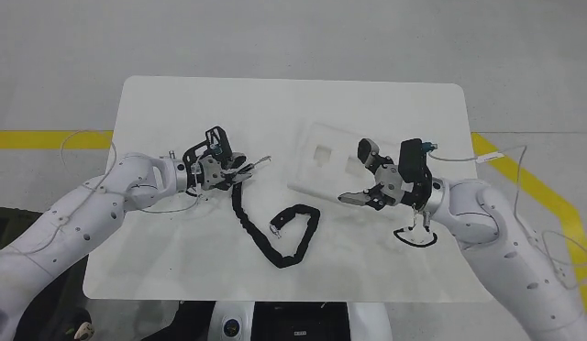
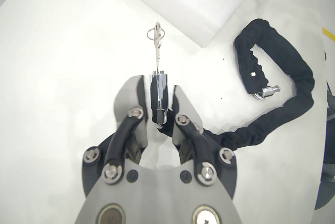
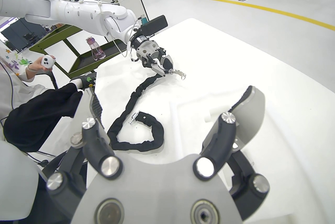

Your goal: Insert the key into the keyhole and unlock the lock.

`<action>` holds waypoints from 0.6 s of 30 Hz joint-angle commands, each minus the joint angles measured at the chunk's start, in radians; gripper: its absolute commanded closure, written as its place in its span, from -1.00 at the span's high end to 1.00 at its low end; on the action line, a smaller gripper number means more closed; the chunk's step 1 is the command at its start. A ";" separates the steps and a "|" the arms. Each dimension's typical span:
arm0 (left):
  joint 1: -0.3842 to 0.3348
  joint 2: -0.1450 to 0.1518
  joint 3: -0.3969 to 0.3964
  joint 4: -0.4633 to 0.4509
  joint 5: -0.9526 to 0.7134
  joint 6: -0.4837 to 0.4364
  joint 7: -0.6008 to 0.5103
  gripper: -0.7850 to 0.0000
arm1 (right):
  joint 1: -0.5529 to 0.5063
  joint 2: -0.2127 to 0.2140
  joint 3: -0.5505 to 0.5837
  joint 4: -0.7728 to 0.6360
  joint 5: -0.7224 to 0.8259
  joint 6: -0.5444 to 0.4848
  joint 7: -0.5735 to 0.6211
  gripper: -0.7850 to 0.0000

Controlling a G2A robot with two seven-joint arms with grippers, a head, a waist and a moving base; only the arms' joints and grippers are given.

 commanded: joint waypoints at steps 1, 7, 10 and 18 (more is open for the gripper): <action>0.006 -0.001 -0.015 0.007 0.007 -0.014 0.029 1.00 | 0.000 -0.001 0.004 0.005 -0.008 0.001 -0.002 1.00; 0.023 0.001 -0.078 0.048 0.049 -0.065 0.193 1.00 | -0.006 -0.002 0.037 0.028 -0.064 0.018 -0.038 1.00; 0.029 0.005 -0.120 0.071 0.084 -0.117 0.332 1.00 | -0.014 -0.001 0.074 0.036 -0.130 0.048 -0.077 1.00; 0.031 0.011 -0.216 0.148 0.195 -0.141 0.524 1.00 | -0.081 0.005 0.209 0.054 -0.298 0.158 -0.254 1.00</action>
